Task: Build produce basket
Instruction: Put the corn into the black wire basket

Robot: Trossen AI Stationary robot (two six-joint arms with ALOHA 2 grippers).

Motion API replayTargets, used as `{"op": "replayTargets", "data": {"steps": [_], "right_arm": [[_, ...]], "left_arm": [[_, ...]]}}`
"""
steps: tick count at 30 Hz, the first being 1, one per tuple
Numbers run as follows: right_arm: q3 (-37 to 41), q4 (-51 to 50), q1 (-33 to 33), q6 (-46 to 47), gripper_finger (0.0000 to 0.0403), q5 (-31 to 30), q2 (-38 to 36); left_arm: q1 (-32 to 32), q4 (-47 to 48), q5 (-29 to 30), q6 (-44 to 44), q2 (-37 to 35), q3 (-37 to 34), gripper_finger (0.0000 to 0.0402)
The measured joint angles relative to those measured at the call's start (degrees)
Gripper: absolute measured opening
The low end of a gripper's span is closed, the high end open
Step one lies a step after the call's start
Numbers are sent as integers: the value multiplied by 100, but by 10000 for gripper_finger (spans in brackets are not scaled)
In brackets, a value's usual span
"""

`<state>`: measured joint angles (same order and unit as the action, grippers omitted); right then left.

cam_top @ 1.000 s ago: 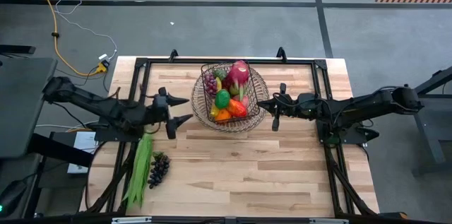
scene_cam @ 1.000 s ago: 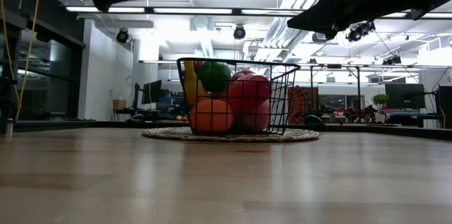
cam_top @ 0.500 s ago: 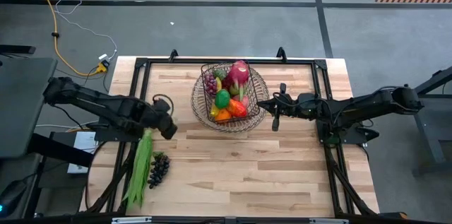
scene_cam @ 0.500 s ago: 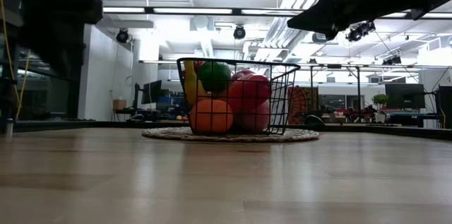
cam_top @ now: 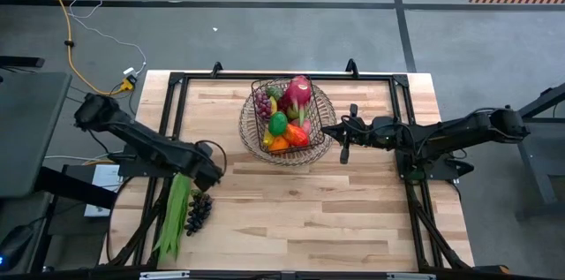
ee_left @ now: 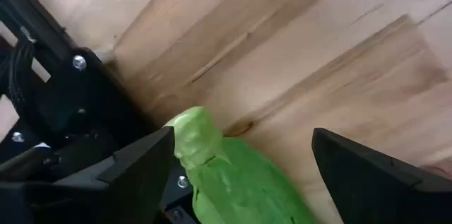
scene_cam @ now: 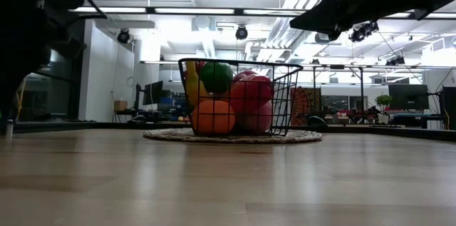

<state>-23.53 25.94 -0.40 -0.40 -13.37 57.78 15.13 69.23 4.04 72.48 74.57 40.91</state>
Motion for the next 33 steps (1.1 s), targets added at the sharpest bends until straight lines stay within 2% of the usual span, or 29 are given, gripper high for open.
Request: {"op": "replayTargets", "data": {"steps": [9, 25, 33], "right_arm": [[0, -1, 0, 6, 0, 0, 1], [0, -3, -1, 44, 0, 0, 1], [0, -3, -1, 44, 0, 0, 2]], "left_arm": [[337, 18, -269, 88, 661, 0, 321], [342, 23, -452, -29, 1704, -4, 321], [342, 32, -534, -167, 1943, 7, 317]]}}
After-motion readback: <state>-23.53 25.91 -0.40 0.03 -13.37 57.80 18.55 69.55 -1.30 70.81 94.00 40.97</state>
